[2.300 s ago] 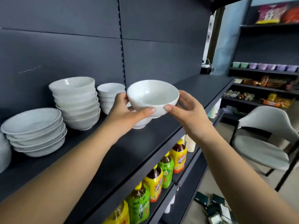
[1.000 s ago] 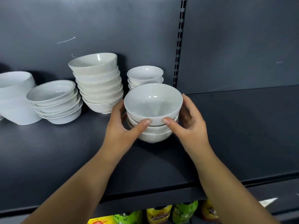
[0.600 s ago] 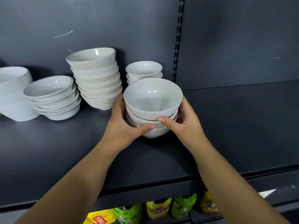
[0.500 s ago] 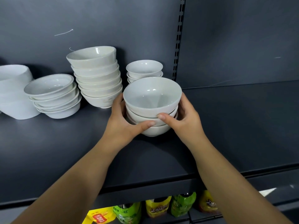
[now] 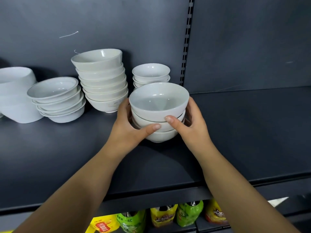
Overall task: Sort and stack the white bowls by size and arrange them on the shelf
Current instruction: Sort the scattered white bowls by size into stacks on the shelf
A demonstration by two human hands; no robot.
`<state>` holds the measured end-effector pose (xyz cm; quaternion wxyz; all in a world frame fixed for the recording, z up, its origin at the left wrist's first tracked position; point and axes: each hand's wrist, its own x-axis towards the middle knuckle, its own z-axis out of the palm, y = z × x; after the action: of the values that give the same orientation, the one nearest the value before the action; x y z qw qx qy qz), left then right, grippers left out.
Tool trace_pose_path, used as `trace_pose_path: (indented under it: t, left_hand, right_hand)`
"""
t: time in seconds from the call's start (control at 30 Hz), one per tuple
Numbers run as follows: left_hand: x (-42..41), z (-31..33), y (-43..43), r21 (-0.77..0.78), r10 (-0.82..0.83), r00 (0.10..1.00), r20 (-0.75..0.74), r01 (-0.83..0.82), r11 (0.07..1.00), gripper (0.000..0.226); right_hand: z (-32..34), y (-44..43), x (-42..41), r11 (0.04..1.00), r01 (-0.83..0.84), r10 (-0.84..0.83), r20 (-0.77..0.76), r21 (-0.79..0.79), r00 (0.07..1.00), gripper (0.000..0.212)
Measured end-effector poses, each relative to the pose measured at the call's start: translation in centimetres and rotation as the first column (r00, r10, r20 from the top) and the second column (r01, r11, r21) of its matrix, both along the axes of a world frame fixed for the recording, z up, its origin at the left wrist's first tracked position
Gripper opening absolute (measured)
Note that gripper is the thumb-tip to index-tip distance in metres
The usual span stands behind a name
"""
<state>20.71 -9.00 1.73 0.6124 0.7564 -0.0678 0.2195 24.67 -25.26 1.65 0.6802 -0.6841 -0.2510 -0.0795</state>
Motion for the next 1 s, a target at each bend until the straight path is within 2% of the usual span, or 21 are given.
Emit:
trace_pose_path:
  t: [0.23,0.4,0.5,0.57,0.63,0.7,0.8,0.87,1.0]
  left_hand:
    - [0.0,0.3,0.2,0.019,-0.061,0.998,0.031,0.061,0.998,0.081]
    - [0.0,0.2,0.1,0.024,-0.065,0.998,0.021,0.064,0.998,0.097]
    - [-0.3,0.6,0.2,0.043,-0.093,0.996,-0.016,0.093,0.995,0.093]
    - [-1.0,1.2,0.1,0.002,-0.076,0.996,-0.042,0.076,0.997,0.091]
    - [-1.9,2.2,0.3,-0.105,0.044,0.997,-0.07,-0.051,0.993,0.09]
    - [-2.5,3.2,1.3,-0.109,0.226,0.972,-0.07,-0.233,0.966,0.075]
    - [-3.7,5.0,3.0,-0.016,0.382,0.924,0.015,-0.381,0.924,0.041]
    - [-5.0,6.0,4.2,0.084,0.459,0.884,0.085,-0.466,0.881,0.023]
    - [-9.6,6.9,7.5,0.286,0.575,0.789,0.215,-0.614,0.736,0.009]
  right_hand:
    - [-0.6,-0.2,0.0,0.999,-0.021,0.023,-0.072,0.027,0.997,0.069]
    - [-0.5,-0.2,-0.2,0.999,-0.042,0.044,-0.08,0.019,0.996,0.068]
    - [0.2,-0.3,-0.2,0.997,-0.069,0.071,-0.063,0.039,0.995,0.081]
    - [1.0,-0.6,-0.3,1.0,-0.026,0.026,-0.032,-0.012,0.999,0.094]
    - [2.4,-0.9,-0.3,0.993,0.082,-0.08,0.033,-0.09,0.996,0.094]
    - [4.3,-1.1,-0.1,0.983,0.148,-0.13,0.158,-0.105,0.979,0.07]
    - [7.2,0.1,-0.2,0.967,0.193,-0.119,0.375,-0.166,0.919,0.045]
    - [8.9,2.0,-0.9,0.943,0.213,-0.053,0.518,-0.254,0.854,0.044]
    - [10.2,7.0,-3.5,0.916,0.161,0.115,0.626,-0.367,0.771,0.041]
